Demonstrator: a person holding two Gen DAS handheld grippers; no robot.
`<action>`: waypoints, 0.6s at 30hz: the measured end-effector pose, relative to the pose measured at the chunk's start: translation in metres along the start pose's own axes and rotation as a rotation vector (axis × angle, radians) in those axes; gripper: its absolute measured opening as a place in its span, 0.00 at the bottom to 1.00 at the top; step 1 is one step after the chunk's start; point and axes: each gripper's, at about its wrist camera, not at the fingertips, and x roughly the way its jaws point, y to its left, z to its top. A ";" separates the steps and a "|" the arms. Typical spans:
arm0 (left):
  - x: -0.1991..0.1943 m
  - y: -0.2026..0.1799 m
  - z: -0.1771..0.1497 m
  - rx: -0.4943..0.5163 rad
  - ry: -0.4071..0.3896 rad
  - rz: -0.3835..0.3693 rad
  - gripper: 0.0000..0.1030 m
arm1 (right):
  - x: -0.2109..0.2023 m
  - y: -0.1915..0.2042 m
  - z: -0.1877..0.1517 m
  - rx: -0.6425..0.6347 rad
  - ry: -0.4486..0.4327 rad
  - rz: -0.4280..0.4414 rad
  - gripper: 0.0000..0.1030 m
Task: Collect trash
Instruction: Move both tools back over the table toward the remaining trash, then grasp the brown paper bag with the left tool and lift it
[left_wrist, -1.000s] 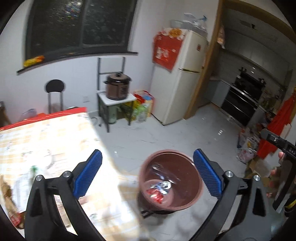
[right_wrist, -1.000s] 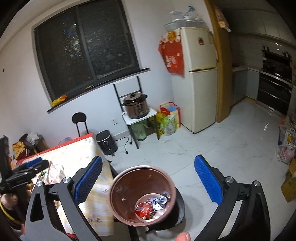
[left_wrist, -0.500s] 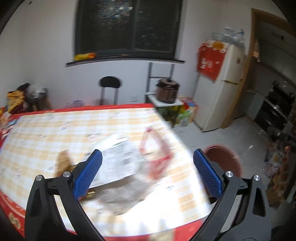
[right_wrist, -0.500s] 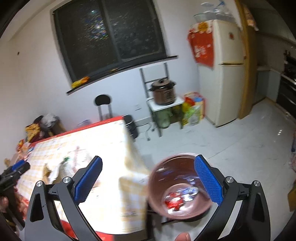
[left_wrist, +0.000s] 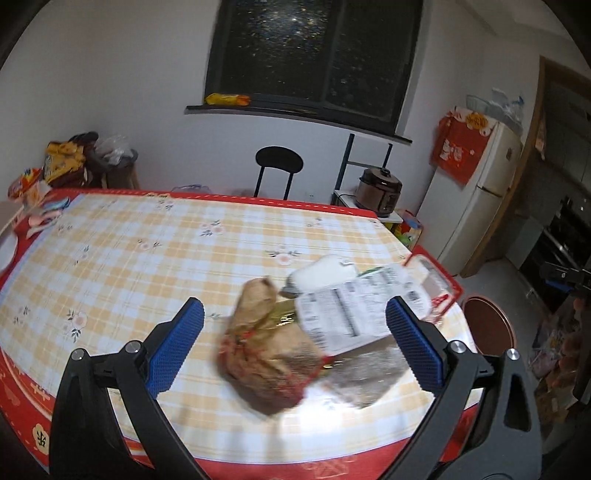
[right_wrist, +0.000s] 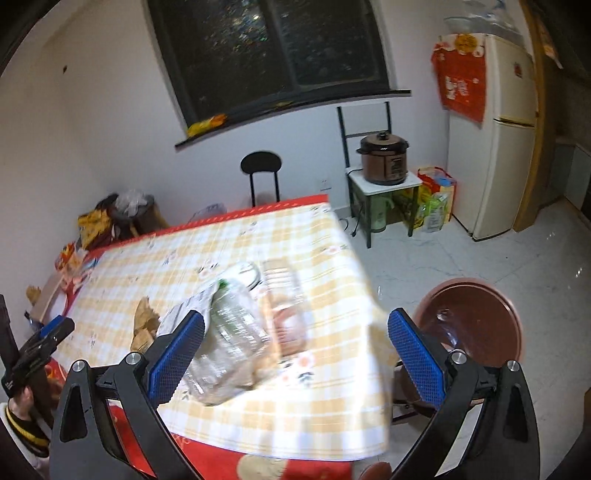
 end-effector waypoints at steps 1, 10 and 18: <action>0.002 0.015 -0.002 -0.009 0.005 -0.010 0.94 | 0.002 0.007 -0.002 0.001 0.003 -0.001 0.95; 0.027 0.068 -0.019 -0.005 0.122 -0.071 0.94 | 0.032 0.071 -0.027 0.025 0.063 -0.033 0.95; 0.080 0.069 -0.041 -0.095 0.283 -0.135 0.94 | 0.049 0.089 -0.039 0.046 0.107 -0.078 0.95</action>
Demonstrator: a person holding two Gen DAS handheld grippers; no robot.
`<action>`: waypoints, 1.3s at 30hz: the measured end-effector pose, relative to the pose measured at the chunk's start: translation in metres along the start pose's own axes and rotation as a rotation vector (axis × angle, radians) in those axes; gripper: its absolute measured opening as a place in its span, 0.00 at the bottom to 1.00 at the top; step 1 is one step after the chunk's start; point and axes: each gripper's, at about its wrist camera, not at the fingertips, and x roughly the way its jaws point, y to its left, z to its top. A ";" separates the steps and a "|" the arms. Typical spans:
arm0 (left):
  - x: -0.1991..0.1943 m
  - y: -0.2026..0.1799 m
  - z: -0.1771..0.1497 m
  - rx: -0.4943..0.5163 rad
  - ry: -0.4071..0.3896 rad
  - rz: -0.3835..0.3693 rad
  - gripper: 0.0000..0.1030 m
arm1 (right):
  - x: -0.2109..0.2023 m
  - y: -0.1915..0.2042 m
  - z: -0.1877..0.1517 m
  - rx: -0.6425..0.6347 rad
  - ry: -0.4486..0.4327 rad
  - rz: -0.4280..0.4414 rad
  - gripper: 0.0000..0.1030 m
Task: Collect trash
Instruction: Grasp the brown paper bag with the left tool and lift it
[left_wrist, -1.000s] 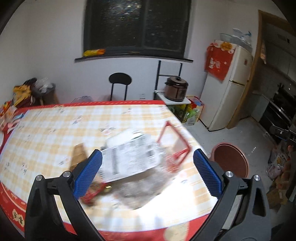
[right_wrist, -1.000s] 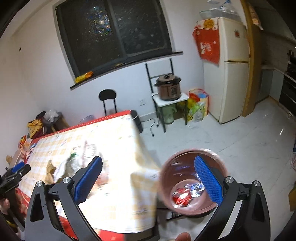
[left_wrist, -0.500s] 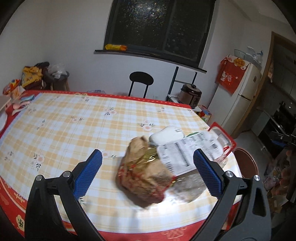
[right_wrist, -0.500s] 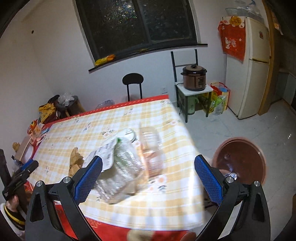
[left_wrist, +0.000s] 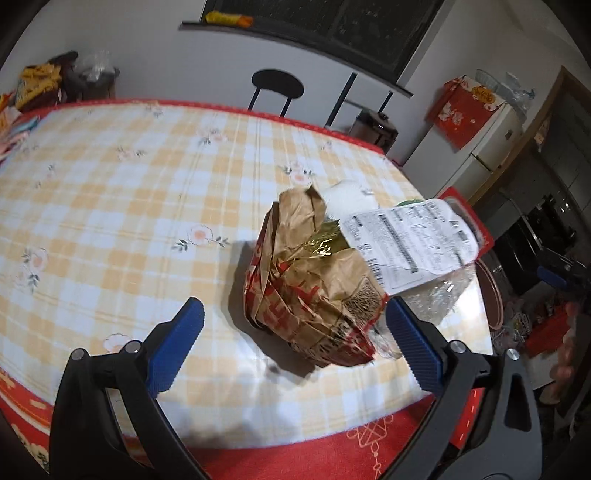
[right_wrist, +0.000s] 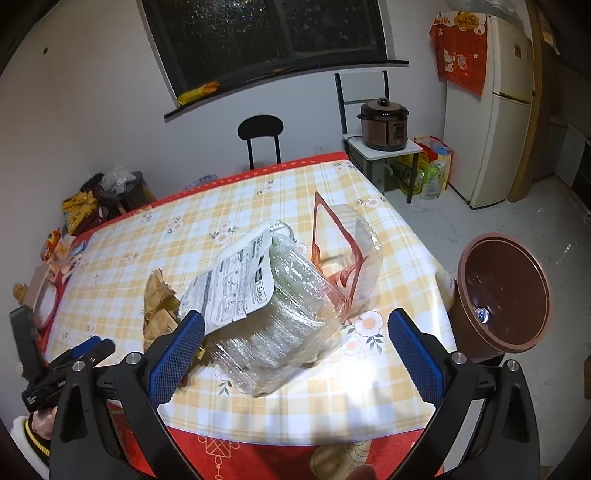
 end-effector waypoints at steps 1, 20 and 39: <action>0.007 0.002 0.003 -0.006 0.005 -0.001 0.94 | 0.002 0.000 -0.001 0.002 0.006 -0.006 0.95; 0.095 0.030 0.052 0.040 0.115 -0.095 0.72 | 0.029 -0.025 -0.008 0.098 0.094 -0.034 0.95; 0.092 0.044 0.041 0.030 0.154 -0.137 0.41 | 0.033 -0.032 -0.011 0.120 0.099 0.013 0.95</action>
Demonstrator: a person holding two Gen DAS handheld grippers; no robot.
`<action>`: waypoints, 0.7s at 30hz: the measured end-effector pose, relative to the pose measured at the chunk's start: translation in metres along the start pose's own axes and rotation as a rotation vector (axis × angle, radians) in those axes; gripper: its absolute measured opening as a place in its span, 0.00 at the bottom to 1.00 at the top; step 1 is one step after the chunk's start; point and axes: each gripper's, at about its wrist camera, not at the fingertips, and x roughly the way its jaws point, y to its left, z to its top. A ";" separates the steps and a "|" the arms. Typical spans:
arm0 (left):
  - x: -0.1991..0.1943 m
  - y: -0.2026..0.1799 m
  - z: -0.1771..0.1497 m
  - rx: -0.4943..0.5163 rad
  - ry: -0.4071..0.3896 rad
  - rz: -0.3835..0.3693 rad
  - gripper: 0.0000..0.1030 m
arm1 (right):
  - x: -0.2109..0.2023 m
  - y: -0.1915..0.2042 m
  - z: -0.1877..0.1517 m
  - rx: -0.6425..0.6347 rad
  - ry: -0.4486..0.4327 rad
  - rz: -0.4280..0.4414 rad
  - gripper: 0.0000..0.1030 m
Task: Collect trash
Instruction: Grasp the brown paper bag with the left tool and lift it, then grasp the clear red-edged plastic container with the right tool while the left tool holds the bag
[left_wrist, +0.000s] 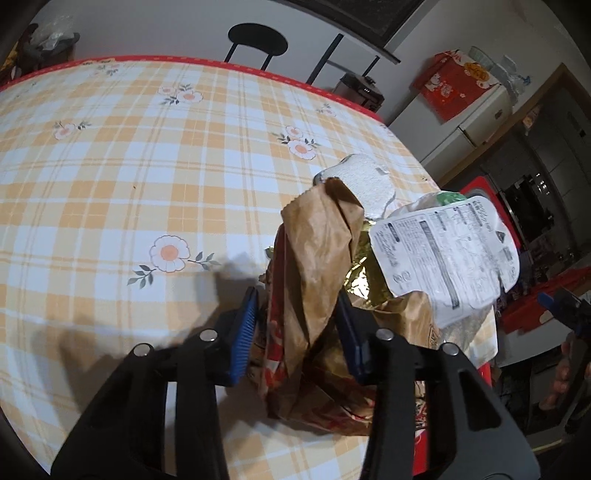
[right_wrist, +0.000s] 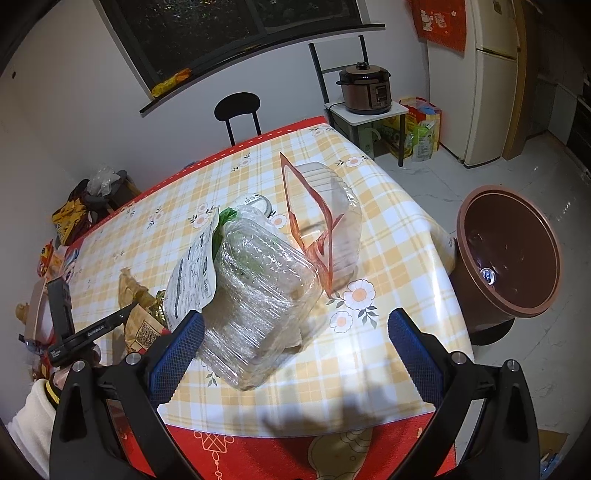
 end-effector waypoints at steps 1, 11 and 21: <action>-0.004 0.000 -0.001 0.004 -0.009 0.002 0.41 | 0.000 0.000 0.000 0.001 -0.001 0.004 0.95; -0.052 0.016 -0.015 -0.058 -0.102 -0.002 0.38 | 0.006 0.001 -0.001 0.002 0.009 0.021 0.95; -0.100 0.016 -0.023 -0.098 -0.212 -0.008 0.38 | 0.006 0.002 0.007 -0.040 -0.008 0.050 0.95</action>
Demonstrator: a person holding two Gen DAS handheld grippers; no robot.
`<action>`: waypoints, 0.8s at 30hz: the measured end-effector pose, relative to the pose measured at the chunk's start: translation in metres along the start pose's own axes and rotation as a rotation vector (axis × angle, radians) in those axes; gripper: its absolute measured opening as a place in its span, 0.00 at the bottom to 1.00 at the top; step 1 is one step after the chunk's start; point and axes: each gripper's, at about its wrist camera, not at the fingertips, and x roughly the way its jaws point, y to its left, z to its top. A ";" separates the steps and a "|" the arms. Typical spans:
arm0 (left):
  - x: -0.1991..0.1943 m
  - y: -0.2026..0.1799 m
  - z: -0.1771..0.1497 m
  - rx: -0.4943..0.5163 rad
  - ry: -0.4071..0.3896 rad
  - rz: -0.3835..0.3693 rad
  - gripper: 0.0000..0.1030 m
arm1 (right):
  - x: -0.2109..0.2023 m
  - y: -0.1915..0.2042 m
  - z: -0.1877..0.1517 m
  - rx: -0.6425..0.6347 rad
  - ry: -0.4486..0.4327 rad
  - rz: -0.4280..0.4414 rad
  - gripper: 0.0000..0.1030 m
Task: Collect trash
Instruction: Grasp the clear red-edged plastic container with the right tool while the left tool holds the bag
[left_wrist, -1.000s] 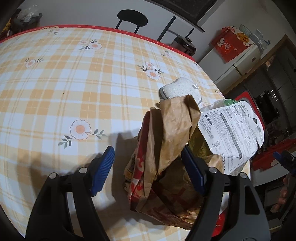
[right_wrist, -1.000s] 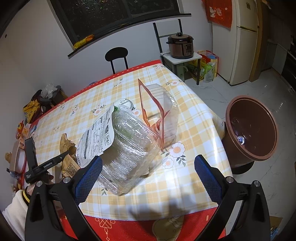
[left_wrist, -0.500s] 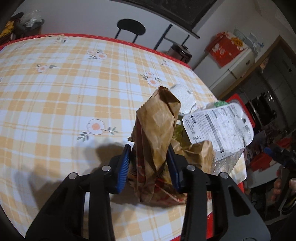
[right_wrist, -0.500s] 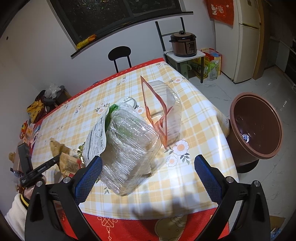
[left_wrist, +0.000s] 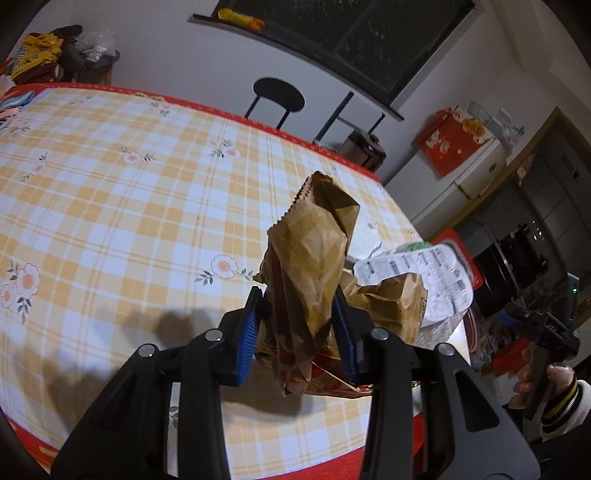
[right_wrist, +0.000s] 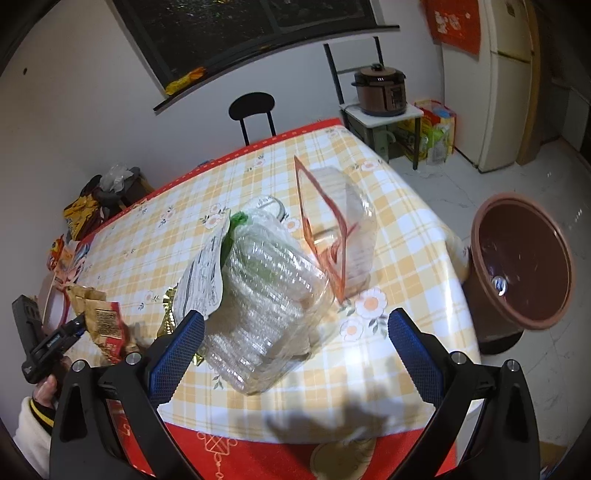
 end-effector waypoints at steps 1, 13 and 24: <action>-0.003 -0.001 0.001 0.002 -0.007 0.001 0.38 | -0.001 -0.001 0.004 -0.019 -0.012 -0.008 0.95; -0.031 -0.023 0.001 -0.020 -0.094 0.034 0.38 | 0.039 -0.046 0.056 -0.065 -0.013 0.001 0.95; -0.035 -0.039 -0.009 -0.052 -0.104 0.086 0.38 | 0.093 -0.058 0.080 -0.030 0.049 0.125 0.87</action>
